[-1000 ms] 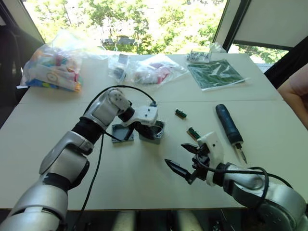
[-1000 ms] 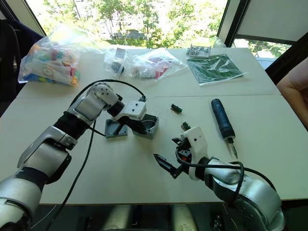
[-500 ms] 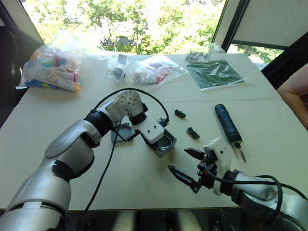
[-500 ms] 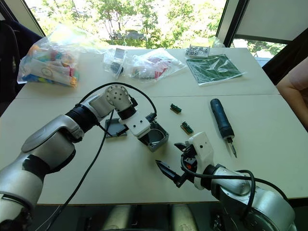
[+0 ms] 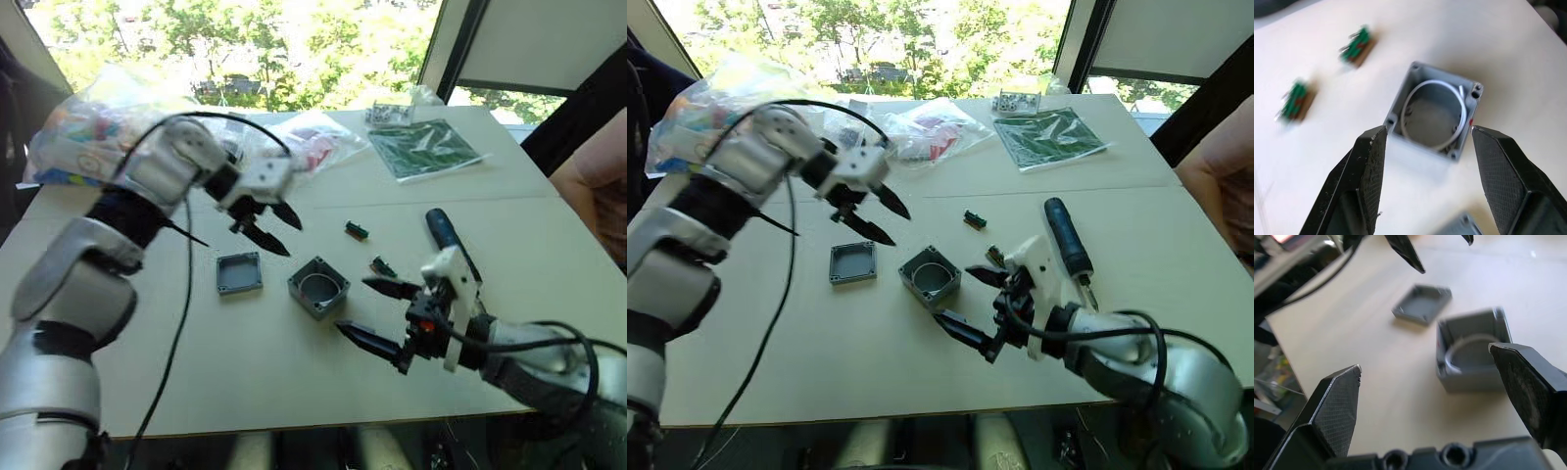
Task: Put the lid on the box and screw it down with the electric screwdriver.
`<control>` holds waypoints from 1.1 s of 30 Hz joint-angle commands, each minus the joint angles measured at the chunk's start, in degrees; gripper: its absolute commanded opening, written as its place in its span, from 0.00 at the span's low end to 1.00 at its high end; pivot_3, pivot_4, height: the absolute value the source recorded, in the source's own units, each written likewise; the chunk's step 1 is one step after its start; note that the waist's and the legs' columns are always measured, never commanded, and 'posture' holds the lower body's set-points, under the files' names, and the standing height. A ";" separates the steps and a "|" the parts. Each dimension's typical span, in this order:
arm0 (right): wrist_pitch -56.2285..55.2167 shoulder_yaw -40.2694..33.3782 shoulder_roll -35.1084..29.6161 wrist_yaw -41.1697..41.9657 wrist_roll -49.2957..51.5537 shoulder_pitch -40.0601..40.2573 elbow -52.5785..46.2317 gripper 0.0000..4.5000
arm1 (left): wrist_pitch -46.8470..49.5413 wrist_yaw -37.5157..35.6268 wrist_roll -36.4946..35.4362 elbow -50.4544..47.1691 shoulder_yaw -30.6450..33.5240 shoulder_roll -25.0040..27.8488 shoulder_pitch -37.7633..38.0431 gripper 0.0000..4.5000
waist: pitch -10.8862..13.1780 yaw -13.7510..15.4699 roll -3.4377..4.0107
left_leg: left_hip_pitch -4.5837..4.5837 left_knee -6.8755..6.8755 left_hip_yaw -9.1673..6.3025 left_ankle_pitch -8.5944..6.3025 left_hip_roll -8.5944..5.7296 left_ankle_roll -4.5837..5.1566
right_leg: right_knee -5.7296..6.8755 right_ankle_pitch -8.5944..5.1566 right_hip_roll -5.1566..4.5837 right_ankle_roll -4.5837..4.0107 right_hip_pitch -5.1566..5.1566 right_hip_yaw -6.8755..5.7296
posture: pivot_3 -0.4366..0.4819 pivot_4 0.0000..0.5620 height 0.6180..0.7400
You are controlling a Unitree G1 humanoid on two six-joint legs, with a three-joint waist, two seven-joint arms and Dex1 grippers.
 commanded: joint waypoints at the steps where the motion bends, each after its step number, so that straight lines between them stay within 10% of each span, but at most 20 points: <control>1: 0.08 3.00 -2.66 3.32 1.58 -9.23 3.01 1.00 | 25.90 15.17 1.91 -11.54 8.19 5.41 6.71 0.62 | 0.01 -0.02 0.08 | 0.00 0.00 -0.01 0.00 0.00 0.00 | 0.00 0.00 -0.01 0.01 0.00 0.02 | 0.48 0.27 1.00; 11: -7.35 23.57 -6.20 14.57 -23.09 -18.44 9.27 1.00 | 79.29 47.13 4.13 -29.09 32.37 -2.45 20.54 0.62 | 0.05 1.70 -0.03 | -0.16 0.23 -0.06 -0.01 -0.26 0.00 | 0.03 -0.04 -0.16 0.11 -0.02 0.12 | 0.48 0.27 1.00; 33: -4.84 24.16 0.91 11.99 -34.59 -13.95 6.39 1.00 | 80.49 62.91 -0.62 -24.53 27.91 -9.91 24.95 0.57 | -0.03 2.06 0.04 | -0.13 0.20 -0.05 0.20 -0.25 -0.40 | 0.19 -0.04 -0.31 0.10 -0.08 0.17 | 0.48 0.27 1.00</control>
